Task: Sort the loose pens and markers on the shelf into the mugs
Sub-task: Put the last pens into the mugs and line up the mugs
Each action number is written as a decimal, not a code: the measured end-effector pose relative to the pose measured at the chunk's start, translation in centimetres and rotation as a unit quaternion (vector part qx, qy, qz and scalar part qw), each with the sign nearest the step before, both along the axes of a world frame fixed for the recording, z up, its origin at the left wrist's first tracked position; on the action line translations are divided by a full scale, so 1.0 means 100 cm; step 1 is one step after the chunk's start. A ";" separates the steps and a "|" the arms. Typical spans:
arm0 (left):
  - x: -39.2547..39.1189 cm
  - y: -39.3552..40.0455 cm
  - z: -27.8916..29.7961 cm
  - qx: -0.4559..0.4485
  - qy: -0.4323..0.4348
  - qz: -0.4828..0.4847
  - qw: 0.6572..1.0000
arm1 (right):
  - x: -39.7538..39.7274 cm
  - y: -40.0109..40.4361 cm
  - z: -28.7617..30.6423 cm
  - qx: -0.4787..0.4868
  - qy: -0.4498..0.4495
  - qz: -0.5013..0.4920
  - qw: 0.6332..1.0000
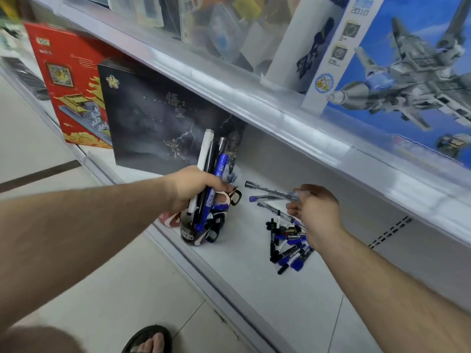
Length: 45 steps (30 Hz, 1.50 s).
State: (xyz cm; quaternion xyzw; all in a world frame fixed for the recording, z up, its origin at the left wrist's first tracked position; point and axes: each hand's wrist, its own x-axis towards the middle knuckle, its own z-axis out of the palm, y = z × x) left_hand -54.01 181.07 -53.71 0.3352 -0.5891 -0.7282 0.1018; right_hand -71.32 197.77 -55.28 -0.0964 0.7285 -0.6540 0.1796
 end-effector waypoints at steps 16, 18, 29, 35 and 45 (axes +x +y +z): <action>-0.020 -0.033 -0.120 0.074 0.027 0.097 0.992 | -0.064 -0.169 -0.073 0.154 0.153 0.046 0.975; -0.018 -0.029 -0.127 0.122 0.055 0.121 0.984 | -0.070 -0.180 -0.081 0.193 0.198 0.065 0.959; -0.012 -0.036 -0.132 0.192 0.093 0.187 0.959 | -0.075 -0.221 -0.117 0.279 0.288 0.124 0.907; -0.003 -0.036 -0.135 0.185 0.107 0.175 0.961 | -0.085 -0.227 -0.117 0.347 0.274 0.146 0.885; -0.004 -0.036 -0.139 0.198 0.105 0.169 0.960 | -0.090 -0.224 -0.092 0.372 0.297 0.273 0.836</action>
